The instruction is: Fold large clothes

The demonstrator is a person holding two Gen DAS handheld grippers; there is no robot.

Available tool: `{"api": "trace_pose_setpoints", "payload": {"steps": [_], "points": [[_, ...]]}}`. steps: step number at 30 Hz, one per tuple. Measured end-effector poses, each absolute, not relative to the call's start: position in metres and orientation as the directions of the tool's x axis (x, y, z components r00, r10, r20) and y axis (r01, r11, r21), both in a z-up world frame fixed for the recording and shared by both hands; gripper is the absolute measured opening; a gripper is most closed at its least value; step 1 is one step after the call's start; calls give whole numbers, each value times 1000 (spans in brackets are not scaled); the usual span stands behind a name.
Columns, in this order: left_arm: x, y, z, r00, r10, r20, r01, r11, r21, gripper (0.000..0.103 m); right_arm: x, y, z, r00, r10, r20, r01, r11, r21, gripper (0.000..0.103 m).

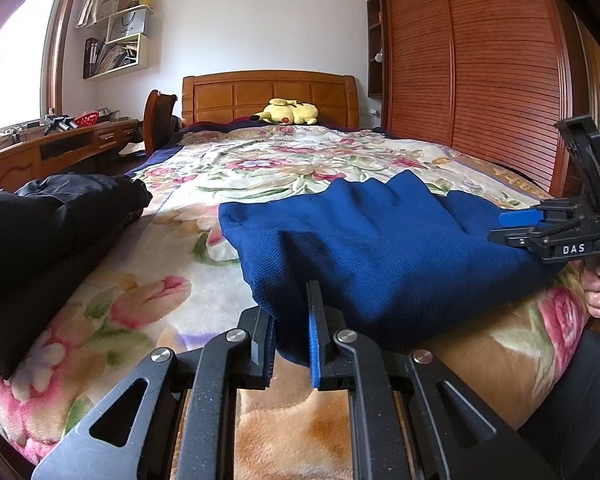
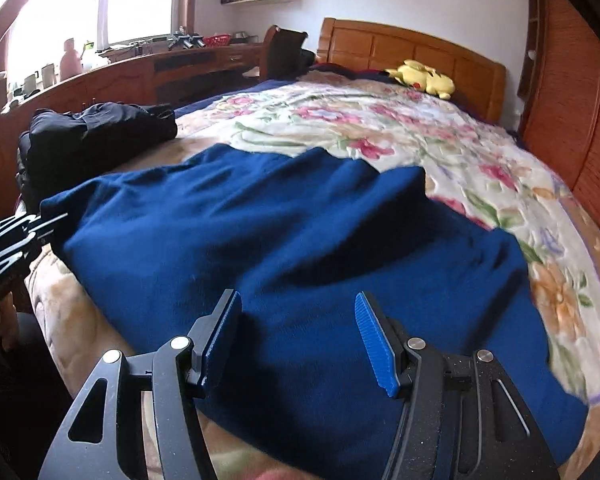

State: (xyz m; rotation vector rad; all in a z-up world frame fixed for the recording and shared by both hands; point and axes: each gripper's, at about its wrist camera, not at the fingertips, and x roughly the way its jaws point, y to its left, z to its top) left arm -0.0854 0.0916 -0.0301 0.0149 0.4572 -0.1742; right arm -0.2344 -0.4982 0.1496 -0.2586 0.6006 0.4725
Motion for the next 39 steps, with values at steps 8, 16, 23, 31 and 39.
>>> {"api": "trace_pose_setpoints", "payload": {"steps": [8,16,23,31,39], "points": [[-86,92,-30,883,-177,-434,180,983,-36,13,-242,-495,123,724,339,-601,-471,879,-72,61],[-88,91,-27,879,-207,-429,212,977,-38,13,-250,-486,113,765,318,-560,-447,888,-108,61],[-85,96,-19,875,-242,-420,218,970,-105,11,-250,-491,136,772,378,-512,-437,900,5,61],[-81,69,19,893,-248,-374,256,966,-31,8,-252,-484,118,758,369,-537,-458,888,-36,61],[-61,-7,89,882,-350,-315,389,919,69,7,-262,-567,146,830,290,-477,-335,942,-9,62]]}}
